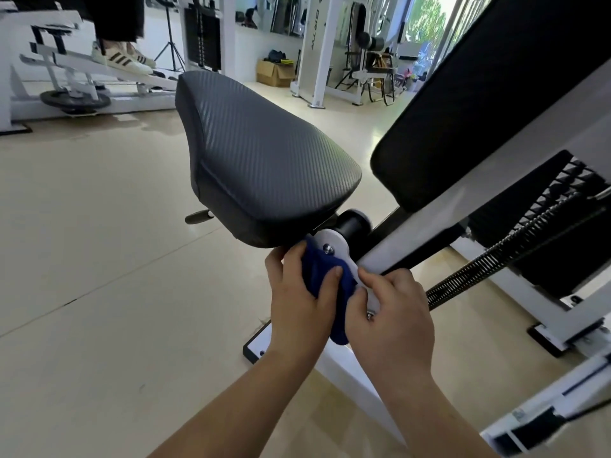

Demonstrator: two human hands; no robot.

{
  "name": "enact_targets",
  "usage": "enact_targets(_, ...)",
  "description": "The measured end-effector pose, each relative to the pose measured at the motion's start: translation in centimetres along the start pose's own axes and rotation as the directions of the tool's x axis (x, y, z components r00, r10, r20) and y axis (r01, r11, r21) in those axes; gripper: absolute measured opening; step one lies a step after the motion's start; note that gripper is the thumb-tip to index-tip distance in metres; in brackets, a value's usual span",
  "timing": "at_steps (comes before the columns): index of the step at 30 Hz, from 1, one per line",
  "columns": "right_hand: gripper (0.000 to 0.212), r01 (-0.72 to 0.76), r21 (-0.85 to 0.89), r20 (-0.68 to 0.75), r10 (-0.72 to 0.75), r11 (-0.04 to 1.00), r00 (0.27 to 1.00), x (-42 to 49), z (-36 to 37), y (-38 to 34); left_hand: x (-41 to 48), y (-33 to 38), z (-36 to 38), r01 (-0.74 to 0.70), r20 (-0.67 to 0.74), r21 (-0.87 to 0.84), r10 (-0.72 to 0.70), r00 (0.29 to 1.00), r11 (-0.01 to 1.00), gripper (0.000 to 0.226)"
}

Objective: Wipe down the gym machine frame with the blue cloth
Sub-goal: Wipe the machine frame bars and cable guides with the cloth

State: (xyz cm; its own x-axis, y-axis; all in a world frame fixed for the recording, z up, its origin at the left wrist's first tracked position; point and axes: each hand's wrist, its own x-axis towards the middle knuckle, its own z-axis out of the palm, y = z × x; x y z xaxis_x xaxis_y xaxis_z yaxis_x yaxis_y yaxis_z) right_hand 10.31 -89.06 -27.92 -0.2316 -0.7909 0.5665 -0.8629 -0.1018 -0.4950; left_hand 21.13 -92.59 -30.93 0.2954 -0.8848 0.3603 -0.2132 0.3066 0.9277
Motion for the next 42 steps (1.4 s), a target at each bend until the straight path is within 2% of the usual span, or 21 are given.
enact_targets(3,0.036,0.004,-0.007,-0.004,-0.004,1.0,1.0,0.0,0.0,0.0,0.1,0.0,0.5,-0.142,-0.012,0.117,0.145,0.989,0.983,0.049)
enact_targets(6,0.037,-0.002,-0.008,-0.013,0.002,1.0,1.0,-0.1,0.1,0.1,-0.2,-1.5,0.4,-0.243,0.053,0.201,0.237,0.97,0.949,0.054)
enact_targets(10,0.037,0.006,0.001,-0.015,-0.006,1.0,1.0,0.0,0.2,0.1,-0.1,-2.8,-0.2,-0.102,0.028,0.119,0.1,0.995,0.988,0.056)
enact_targets(14,0.037,-0.03,0.003,-0.017,0.03,1.0,0.999,0.0,0.2,-0.1,-2.9,-1.5,1.1,-0.037,0.095,0.078,0.029,0.995,0.996,0.037)
enact_targets(17,0.042,-0.036,0.019,0.041,0.035,0.999,0.999,0.2,-0.3,-0.1,-4.1,-1.3,1.2,-0.052,0.089,0.026,0.05,0.995,0.998,0.032)
enact_targets(21,0.039,0.003,0.027,0.076,-0.005,1.0,0.997,0.0,-0.6,0.2,-2.9,-0.4,-0.9,-0.069,0.052,0.058,0.066,0.997,0.996,0.043)
enact_targets(23,0.039,0.004,0.033,0.06,-0.006,0.999,0.998,-0.1,-0.6,0.1,-1.7,1.0,-1.4,-0.133,0.025,0.055,0.132,0.991,0.99,0.042)
enact_targets(25,0.041,0.006,0.044,0.056,-0.008,0.999,0.998,0.0,-0.7,0.1,-0.3,1.5,-0.7,-0.269,0.031,0.14,0.268,0.963,0.953,0.039)
enact_targets(27,0.04,0.011,0.072,0.057,-0.015,0.997,0.998,0.0,-0.9,0.0,0.2,0.3,0.2,-0.361,0.106,0.249,0.346,0.932,0.898,0.044)
enact_targets(29,0.042,0.001,0.086,0.067,-0.006,0.996,0.998,0.1,-1.0,0.0,-0.8,-1.6,0.4,-0.396,0.181,0.275,0.358,0.916,0.876,0.048)
enact_targets(32,0.055,-0.019,0.081,0.071,0.013,0.997,0.997,0.0,-0.9,0.0,-3.2,-4.5,-0.3,-0.34,0.267,0.276,0.269,0.926,0.899,0.042)
enact_targets(34,0.063,-0.02,0.09,0.078,0.013,0.996,0.997,0.0,-0.8,0.1,-3.3,-4.9,-1.2,-0.262,0.259,0.274,0.192,0.947,0.925,0.038)
enact_targets(38,0.05,-0.011,0.061,0.096,0.005,0.998,0.995,0.0,-0.6,0.4,-1.6,-3.7,-1.4,-0.136,0.125,0.179,0.115,0.985,0.974,0.041)
enact_targets(42,0.032,0.02,-0.01,0.043,-0.02,1.0,0.999,-0.3,-0.3,0.1,-2.3,-4.5,-0.3,-0.155,0.175,0.238,0.115,0.978,0.959,0.049)
